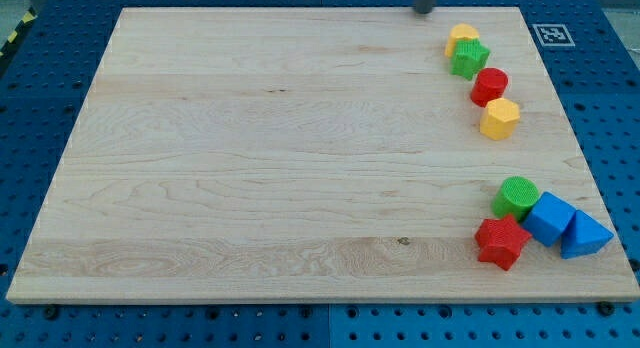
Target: Adjust the yellow heart green star red circle and yellow hexagon in a vertical line of blocks
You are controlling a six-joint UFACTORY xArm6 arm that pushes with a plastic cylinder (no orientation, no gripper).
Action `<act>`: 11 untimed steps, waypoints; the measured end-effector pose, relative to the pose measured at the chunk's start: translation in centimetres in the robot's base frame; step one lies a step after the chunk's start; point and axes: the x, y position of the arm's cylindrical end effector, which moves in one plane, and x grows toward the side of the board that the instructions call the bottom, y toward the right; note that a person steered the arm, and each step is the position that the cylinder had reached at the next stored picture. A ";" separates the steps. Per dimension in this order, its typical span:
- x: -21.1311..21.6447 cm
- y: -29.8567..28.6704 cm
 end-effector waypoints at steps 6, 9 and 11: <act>17.9 5.1; 24.8 5.1; 22.2 5.6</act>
